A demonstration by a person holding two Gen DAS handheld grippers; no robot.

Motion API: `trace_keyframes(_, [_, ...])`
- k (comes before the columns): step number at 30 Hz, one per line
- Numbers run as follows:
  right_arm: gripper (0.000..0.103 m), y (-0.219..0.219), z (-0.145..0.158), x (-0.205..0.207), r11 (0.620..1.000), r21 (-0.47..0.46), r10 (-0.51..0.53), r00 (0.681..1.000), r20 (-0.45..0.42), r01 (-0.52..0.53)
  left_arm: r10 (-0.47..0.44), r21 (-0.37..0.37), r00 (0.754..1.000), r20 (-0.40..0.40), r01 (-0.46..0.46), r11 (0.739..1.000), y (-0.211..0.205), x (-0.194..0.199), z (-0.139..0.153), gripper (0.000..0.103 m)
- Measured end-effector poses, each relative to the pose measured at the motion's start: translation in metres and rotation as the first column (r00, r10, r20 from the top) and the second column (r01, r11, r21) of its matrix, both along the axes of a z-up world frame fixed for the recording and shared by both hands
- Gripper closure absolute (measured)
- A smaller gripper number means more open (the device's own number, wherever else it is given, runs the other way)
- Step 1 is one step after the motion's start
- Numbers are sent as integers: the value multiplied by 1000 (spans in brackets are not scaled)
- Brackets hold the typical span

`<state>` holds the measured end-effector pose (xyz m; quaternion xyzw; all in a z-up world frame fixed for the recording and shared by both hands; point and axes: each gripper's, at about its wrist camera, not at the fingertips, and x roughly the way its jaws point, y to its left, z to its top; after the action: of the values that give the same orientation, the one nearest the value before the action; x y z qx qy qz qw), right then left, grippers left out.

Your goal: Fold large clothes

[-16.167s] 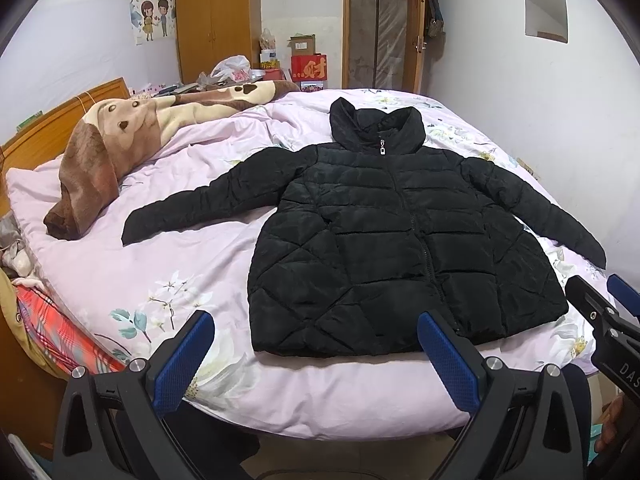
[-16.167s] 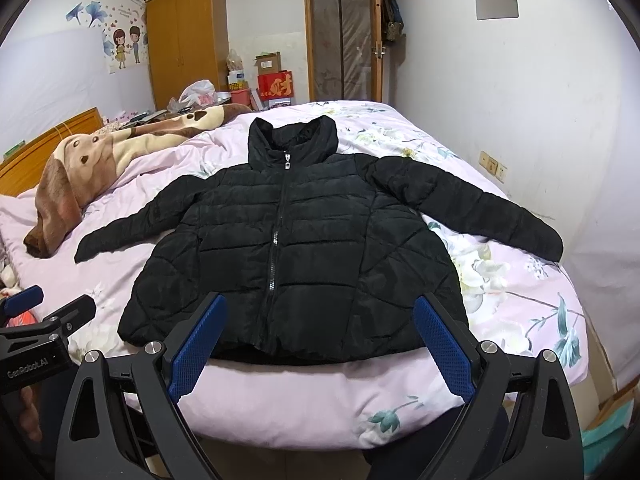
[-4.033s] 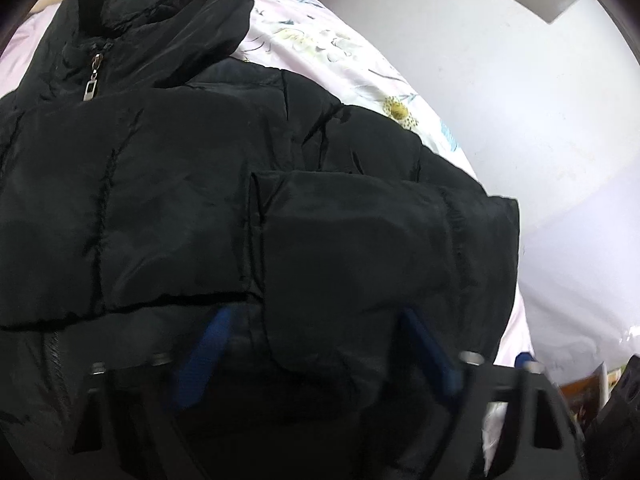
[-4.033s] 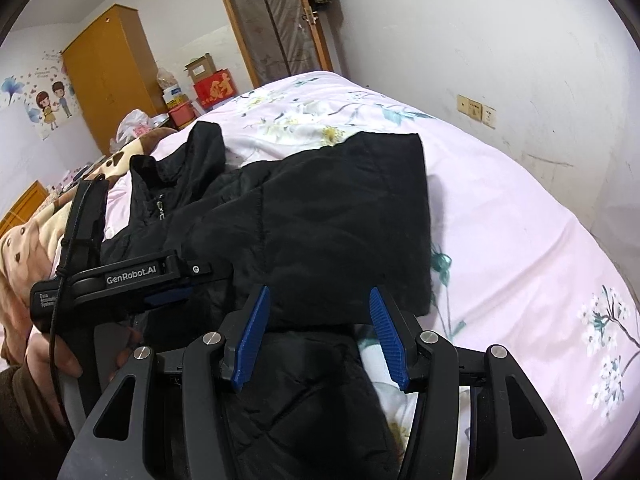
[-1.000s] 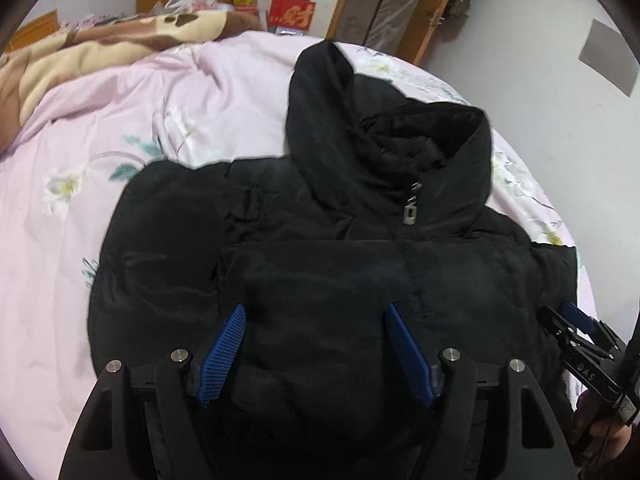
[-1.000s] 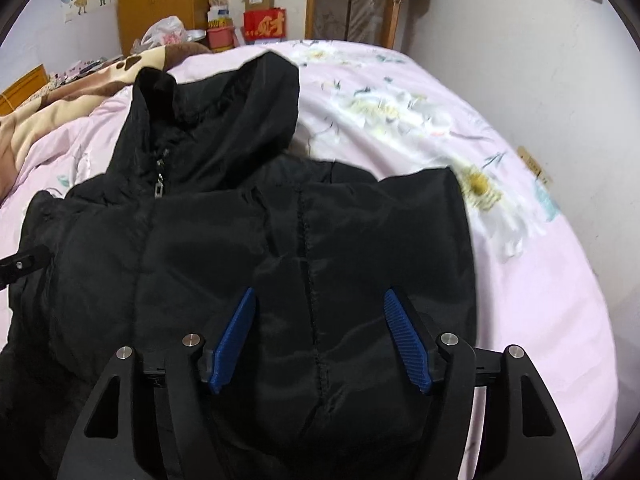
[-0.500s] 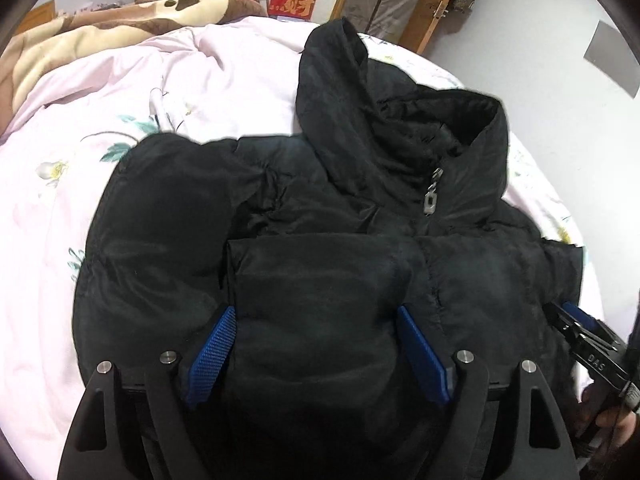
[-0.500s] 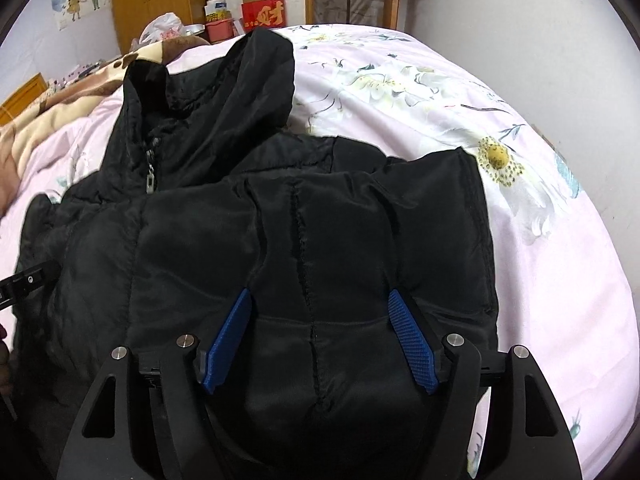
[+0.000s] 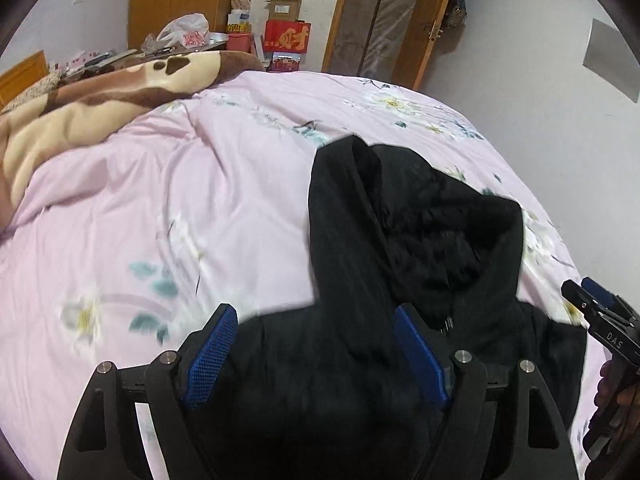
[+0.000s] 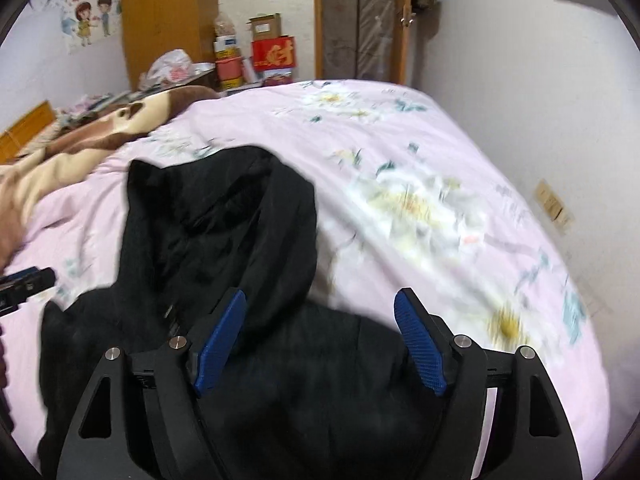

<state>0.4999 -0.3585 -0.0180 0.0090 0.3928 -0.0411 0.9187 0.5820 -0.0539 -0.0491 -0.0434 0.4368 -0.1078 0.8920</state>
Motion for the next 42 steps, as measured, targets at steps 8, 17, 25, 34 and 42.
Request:
trace_keyframes(8, [26, 21, -16, 85, 995, -104, 8, 998, -61, -15, 32, 160, 999, 31, -37, 986, -44, 83, -6, 22])
trace_keyframes(17, [70, 0, -43, 83, 994, -99, -53, 997, -61, 47, 170, 250, 985, -1, -164, 954, -36, 131, -41, 100])
trace_keyframes(25, [77, -44, -53, 72, 981, 136, -125, 987, -99, 138, 260, 226, 965, 17, -257, 940, 20, 120, -50, 103])
trace_keyframes(34, [77, -39, -53, 73, 977, 144, -144, 985, -96, 157, 41, 150, 991, 130, -61, 987, -38, 123, -3, 27])
trace_keyframes(42, [73, -44, -60, 73, 979, 155, -122, 989, -81, 134, 76, 357, 996, 46, -87, 930, -65, 150, -36, 98])
